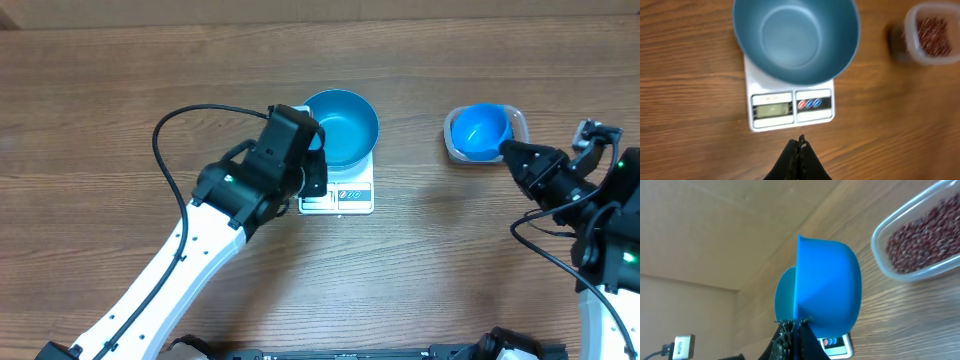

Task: Scoop item into bowl and weigh 150g on scale

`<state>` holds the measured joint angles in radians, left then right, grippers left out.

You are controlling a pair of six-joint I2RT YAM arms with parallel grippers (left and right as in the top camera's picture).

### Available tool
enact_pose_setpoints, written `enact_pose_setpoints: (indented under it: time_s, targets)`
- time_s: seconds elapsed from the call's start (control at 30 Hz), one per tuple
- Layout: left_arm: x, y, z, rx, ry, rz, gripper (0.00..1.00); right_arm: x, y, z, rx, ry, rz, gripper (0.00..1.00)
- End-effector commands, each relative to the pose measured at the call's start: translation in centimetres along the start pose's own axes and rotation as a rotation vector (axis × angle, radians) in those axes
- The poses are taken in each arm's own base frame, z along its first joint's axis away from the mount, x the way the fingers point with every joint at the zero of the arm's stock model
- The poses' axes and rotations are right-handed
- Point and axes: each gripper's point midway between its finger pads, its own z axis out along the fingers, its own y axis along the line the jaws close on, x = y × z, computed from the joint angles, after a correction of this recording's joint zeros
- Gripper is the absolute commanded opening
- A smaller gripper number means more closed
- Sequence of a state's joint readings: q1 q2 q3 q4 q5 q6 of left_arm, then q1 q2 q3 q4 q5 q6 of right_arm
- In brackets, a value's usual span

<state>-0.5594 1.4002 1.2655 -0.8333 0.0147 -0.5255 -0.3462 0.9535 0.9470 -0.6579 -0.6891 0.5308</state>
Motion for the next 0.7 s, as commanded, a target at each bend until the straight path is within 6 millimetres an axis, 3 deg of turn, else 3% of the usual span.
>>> enact_pose_setpoints:
  time_s: [0.0, 0.3, 0.67]
  targets:
    - [0.3, -0.4, -1.0, 0.050, 0.023, 0.166, 0.04, -1.3, 0.2, -1.0, 0.058, -0.055, -0.103, 0.04]
    - [2.6, -0.3, -1.2, 0.095, 0.117, 0.411, 0.04, -0.8, -0.7, -1.1, 0.105, -0.037, -0.098, 0.04]
    - [2.3, 1.1, -1.1, 0.050, 0.123, 0.402, 0.04, -0.3, -1.2, -1.2, 0.122, -0.018, -0.106, 0.04]
